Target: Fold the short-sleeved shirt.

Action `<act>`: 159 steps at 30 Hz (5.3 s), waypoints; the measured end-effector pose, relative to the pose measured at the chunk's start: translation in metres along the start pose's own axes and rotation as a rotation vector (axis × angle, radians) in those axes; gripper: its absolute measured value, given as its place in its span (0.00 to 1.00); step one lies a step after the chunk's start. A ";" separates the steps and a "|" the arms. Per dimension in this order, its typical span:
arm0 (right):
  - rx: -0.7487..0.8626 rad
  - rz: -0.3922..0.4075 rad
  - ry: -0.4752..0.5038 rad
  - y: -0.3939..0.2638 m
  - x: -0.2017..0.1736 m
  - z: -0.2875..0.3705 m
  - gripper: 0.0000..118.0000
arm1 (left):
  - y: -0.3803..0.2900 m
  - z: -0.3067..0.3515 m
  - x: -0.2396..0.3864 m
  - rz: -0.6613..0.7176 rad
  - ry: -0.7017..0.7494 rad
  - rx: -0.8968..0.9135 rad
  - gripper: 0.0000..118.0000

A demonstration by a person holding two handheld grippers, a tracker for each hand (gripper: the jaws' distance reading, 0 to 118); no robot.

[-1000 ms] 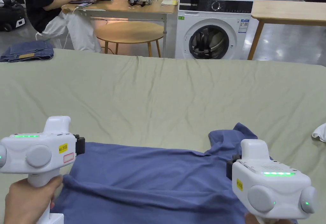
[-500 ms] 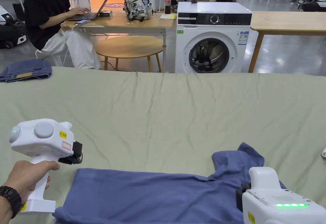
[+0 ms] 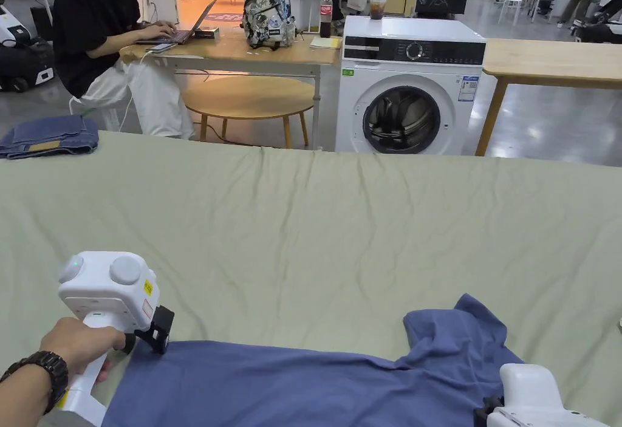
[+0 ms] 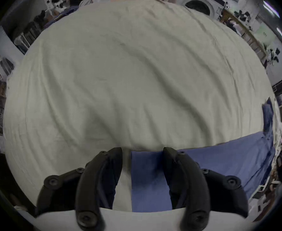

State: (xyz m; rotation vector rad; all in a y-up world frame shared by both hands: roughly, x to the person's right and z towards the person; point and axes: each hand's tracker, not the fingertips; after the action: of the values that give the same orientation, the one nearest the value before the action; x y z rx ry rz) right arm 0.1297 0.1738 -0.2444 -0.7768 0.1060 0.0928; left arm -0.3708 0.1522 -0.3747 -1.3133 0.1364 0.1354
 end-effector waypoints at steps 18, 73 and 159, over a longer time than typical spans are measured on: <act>-0.113 -0.083 0.018 0.070 0.060 -0.063 0.00 | -0.051 0.058 -0.022 -0.017 -0.128 0.335 0.00; -0.071 -0.008 0.030 0.026 0.087 0.090 0.00 | -0.191 0.125 -0.052 0.003 -0.213 0.424 0.00; 0.630 0.029 0.005 -0.008 -0.056 0.078 0.00 | -0.217 0.019 -0.152 0.218 -0.700 0.105 0.59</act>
State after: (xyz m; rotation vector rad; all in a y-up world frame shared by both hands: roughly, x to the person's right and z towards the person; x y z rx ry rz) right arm 0.0804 0.2206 -0.1765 -0.1463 0.1422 0.0782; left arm -0.4821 0.1133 -0.1364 -1.0787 -0.3076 0.7512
